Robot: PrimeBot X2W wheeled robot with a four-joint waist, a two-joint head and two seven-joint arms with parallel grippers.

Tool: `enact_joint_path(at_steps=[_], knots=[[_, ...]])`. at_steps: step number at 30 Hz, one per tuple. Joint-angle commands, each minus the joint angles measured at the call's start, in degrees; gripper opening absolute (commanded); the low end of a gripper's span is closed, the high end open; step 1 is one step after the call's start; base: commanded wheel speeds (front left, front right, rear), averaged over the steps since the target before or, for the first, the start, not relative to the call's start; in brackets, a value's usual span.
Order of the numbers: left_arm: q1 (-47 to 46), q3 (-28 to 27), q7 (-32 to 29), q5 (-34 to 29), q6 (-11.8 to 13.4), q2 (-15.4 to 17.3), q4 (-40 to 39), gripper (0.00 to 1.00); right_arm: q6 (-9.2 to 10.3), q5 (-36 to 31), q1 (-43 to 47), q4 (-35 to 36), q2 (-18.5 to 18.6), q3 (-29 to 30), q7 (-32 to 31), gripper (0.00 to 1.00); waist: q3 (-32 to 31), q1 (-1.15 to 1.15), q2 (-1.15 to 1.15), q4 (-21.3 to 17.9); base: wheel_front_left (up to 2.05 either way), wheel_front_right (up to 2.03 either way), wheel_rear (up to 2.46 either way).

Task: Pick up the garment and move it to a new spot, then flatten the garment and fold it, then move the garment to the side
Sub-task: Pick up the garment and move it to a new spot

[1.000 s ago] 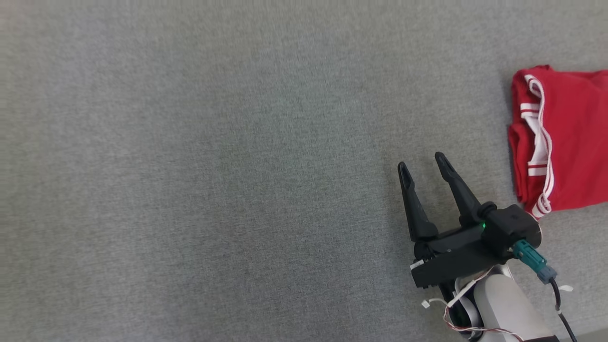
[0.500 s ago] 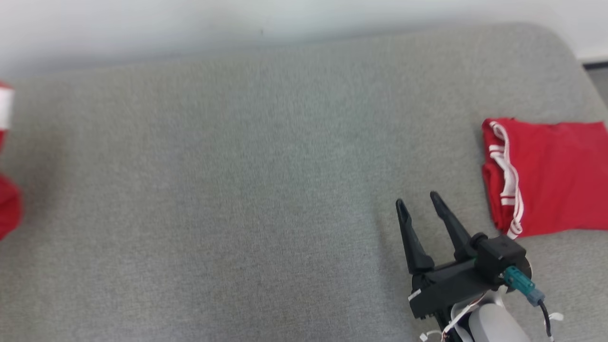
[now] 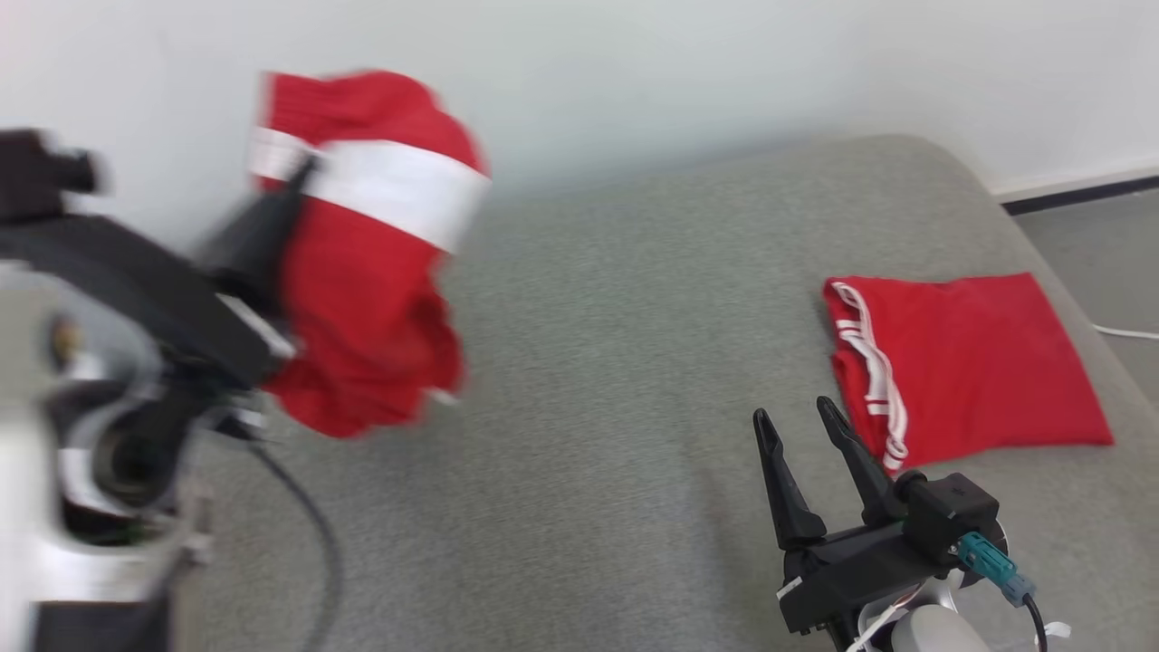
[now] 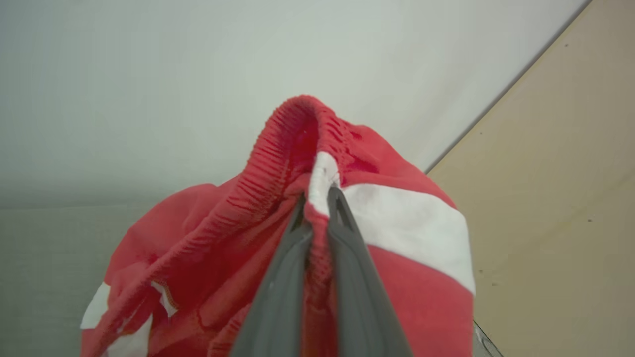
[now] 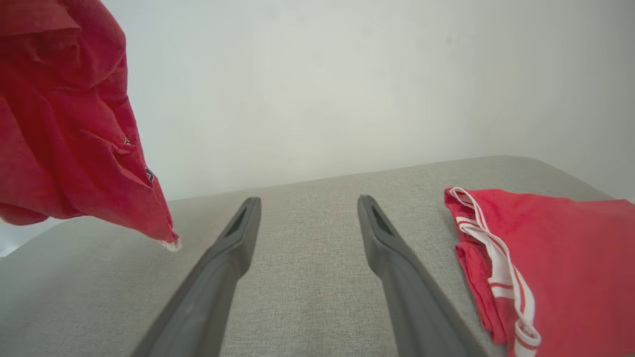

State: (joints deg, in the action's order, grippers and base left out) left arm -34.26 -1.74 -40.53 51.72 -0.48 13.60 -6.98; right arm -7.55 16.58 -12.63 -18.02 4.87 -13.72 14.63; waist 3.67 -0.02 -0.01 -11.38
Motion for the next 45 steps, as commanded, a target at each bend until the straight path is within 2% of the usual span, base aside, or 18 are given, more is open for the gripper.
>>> enact_joint_path(at_steps=[1,5,8,11,15,19,20,21,22,31,37,40,45], knots=[[1.0,1.3,0.2,-0.4,0.2,-1.7,-0.2,0.00,0.15,0.3,0.8,0.1,0.0,0.0,0.0,1.00,-0.3,0.02,0.01,-2.6,0.00,0.00,0.00],[3.6,5.4,2.1,-1.2,-0.2,-5.9,2.5,0.00,0.15,0.5,0.8,0.3,-0.1,0.1,0.0,1.00,1.0,0.02,0.01,-4.4,0.00,0.00,0.00],[6.0,7.9,4.9,-2.5,-2.4,-7.1,7.0,0.00,0.15,0.7,0.8,0.5,-0.3,-0.1,0.1,1.00,2.0,0.02,0.01,-5.7,0.00,0.00,0.00],[8.3,10.4,8.3,-5.7,-3.7,-7.4,13.1,0.00,0.15,0.7,0.9,0.7,-0.4,-0.1,0.1,1.00,2.6,0.02,0.01,-6.6,0.00,0.00,0.00],[9.9,14.4,14.1,-12.4,-4.8,-6.2,22.0,0.00,0.15,0.3,0.8,1.1,-0.1,0.2,0.2,1.00,3.1,0.02,0.01,-7.2,0.00,0.00,0.00],[9.6,18.1,20.3,-17.5,-5.4,-6.7,31.3,0.00,0.15,0.0,1.1,1.4,0.4,1.0,-0.3,1.00,2.6,0.02,0.01,-6.3,0.00,0.00,0.00],[9.2,18.6,21.9,-18.9,-5.2,-6.6,32.6,0.21,0.15,-0.1,1.3,1.4,0.4,1.1,-0.3,1.00,2.3,0.02,0.01,-5.9,0.00,0.00,0.00],[8.9,19.3,23.5,-20.1,-5.0,-6.5,33.6,0.47,0.15,-0.2,1.6,1.4,0.5,1.4,-0.4,1.00,2.0,0.02,0.01,-5.4,0.00,0.00,0.00],[8.8,19.5,25.1,-20.7,-4.8,-6.7,34.6,1.00,0.15,-0.3,1.9,1.5,0.6,1.5,-0.5,1.00,1.6,0.02,0.01,-5.0,0.00,0.00,0.00],[13.7,18.0,42.7,-20.9,-5.1,-8.4,33.1,1.00,0.15,-0.8,5.3,3.3,2.2,5.2,-1.9,1.00,-2.6,0.02,0.01,0.7,0.00,0.00,0.00],[18.8,16.2,52.9,-23.5,-3.9,-6.5,30.9,1.00,0.15,-1.3,8.7,5.5,3.3,7.9,-3.2,1.00,-4.6,0.02,0.01,5.5,0.00,0.00,0.00],[21.8,14.3,55.1,-25.0,-1.5,-6.1,29.5,1.00,0.15,-1.5,11.1,6.8,3.6,9.4,-4.0,1.00,-5.5,0.02,0.01,7.9,0.00,0.00,0.00],[25.7,11.9,55.7,-27.2,-0.8,-5.3,26.6,1.00,0.15,-1.5,14.0,8.4,3.9,11.5,-4.9,1.00,-6.3,0.02,0.01,10.5,0.00,0.00,0.00]])
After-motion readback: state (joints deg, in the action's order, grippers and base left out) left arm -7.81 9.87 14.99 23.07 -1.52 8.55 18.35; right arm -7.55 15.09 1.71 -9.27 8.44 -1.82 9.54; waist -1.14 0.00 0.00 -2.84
